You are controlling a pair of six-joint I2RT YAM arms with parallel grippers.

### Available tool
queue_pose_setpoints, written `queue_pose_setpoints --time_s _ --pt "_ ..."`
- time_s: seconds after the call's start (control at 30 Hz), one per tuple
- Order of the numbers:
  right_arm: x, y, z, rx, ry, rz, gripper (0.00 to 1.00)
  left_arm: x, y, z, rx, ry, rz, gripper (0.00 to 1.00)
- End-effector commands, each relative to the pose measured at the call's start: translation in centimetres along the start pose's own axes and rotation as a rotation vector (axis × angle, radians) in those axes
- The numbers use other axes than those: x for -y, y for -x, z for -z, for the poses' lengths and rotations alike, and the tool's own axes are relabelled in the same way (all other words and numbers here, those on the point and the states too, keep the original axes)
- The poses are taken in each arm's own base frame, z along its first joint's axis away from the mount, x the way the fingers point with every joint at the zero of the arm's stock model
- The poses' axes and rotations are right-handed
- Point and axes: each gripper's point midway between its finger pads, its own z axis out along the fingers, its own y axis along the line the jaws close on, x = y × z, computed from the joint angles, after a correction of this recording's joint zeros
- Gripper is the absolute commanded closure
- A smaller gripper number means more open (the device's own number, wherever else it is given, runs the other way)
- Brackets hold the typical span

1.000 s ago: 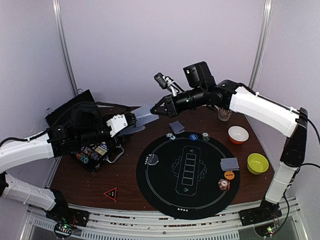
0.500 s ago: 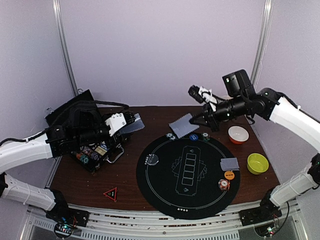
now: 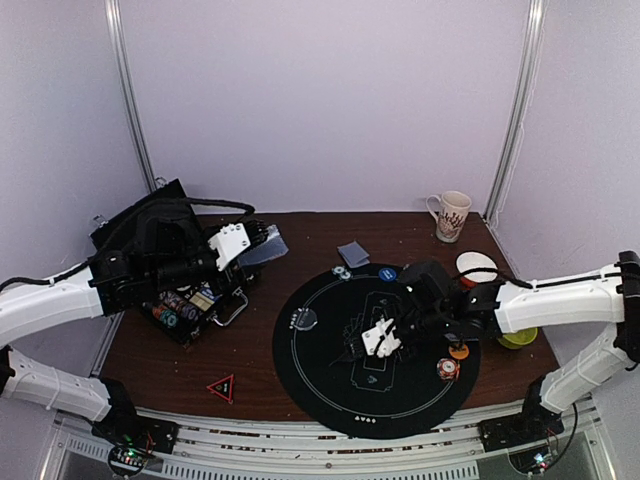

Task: Distribute texas hold em gaming equipment
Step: Flop the poker card in the community card area.

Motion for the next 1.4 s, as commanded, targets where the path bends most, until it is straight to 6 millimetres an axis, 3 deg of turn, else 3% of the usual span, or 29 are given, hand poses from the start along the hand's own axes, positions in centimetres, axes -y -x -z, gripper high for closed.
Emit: queue_pose_setpoints --time_s 0.0,0.07,0.2,0.43,0.6,0.83,1.23,1.37 --pt "2.2 2.6 -0.8 0.037 -0.232 0.263 1.0 -1.5 1.7 0.8 0.066 0.054 0.021 0.45" --pt "0.0 1.8 -1.3 0.012 -0.159 0.326 1.0 -1.5 1.7 0.8 0.066 0.056 0.019 0.45" --pt "-6.3 -2.0 -1.5 -0.072 0.09 0.513 1.0 -1.4 1.5 0.6 0.062 0.056 0.01 0.45" --pt "-10.6 -5.8 0.1 -0.209 0.304 0.651 1.0 -1.3 1.3 0.6 0.061 0.057 0.009 0.45" --pt "-10.3 -7.2 -0.1 -0.263 0.302 0.77 1.0 -1.2 1.3 0.5 0.063 0.058 0.008 0.45" --pt "-8.6 -6.1 -1.8 -0.234 0.256 0.861 1.0 -1.2 1.1 0.4 0.057 0.06 -0.002 0.45" --pt "-8.3 -5.4 -3.1 -0.206 0.244 0.935 1.0 -1.1 0.7 0.3 0.046 0.061 -0.017 0.45" --pt "-9.2 -6.5 -2.6 -0.226 0.265 0.963 0.93 -1.2 0.6 0.4 0.044 0.069 -0.022 0.45"
